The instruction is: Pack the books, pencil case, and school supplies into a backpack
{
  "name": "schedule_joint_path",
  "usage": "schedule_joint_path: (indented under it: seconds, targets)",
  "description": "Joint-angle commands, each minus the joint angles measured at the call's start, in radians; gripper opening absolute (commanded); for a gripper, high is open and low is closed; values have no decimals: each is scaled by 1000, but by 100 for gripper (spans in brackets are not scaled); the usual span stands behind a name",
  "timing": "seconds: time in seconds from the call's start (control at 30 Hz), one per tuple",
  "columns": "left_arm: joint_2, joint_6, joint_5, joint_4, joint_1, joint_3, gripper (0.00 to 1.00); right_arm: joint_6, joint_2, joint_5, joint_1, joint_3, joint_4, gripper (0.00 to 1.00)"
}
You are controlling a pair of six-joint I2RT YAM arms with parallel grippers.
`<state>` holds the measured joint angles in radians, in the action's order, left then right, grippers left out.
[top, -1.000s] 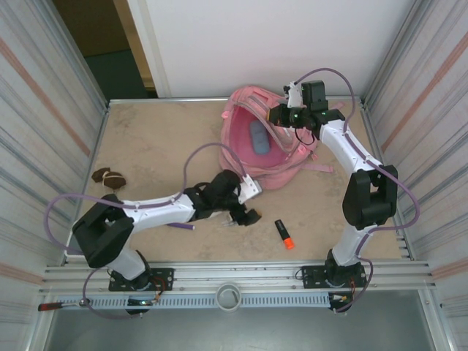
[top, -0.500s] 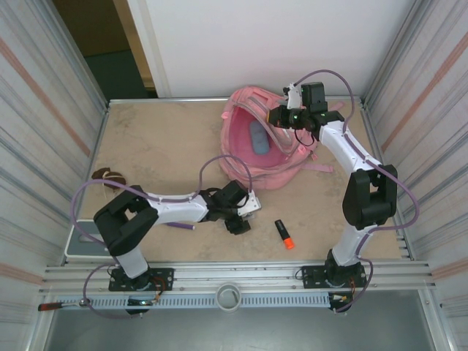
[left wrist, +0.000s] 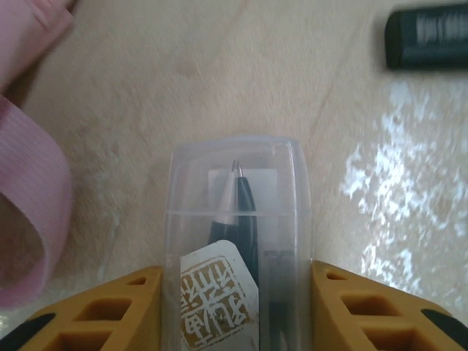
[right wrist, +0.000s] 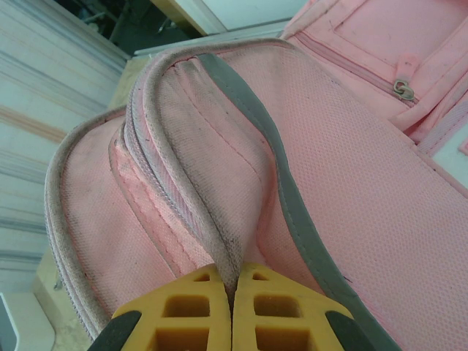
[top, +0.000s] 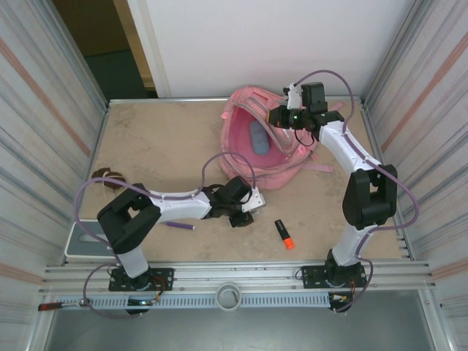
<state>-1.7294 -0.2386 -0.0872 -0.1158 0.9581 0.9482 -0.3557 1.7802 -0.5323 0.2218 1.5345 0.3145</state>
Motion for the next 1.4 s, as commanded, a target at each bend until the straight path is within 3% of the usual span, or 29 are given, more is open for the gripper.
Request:
schedule_joint_path:
  seconds: [0.0,0.23,0.4,0.7,0.77,0.97,1.17,1.37]
  targets:
    - [98,104,-21,92,-45,35,33,0,-8,-7,-19,7,-32,0]
    - [161,488,-68,200,-233,87,35,1,-6,-11,-20,3,-31,0]
    - [56,767,-139,236,-369,204,35,-9,-1,-19,-19,-5,-40,0]
    - [-219,1075,-74,331,-427,430,34,-11,-5,-24,-19,-20,-50,0]
    - [-265,1091,-36,327,-419,477,37,-10,-5,-24,-19,-19,-50,0]
    - [-295,1055,-18,294,-400,523,61,-8,-13,-23,-24,-17,-45,0]
    - [-164,966,-53,293,-397,413,71,-5,-12,-23,-27,-27,-40,0]
    - [42,884,-66,309,-397,195,73,-6,-40,-22,-25,-74,-44,0]
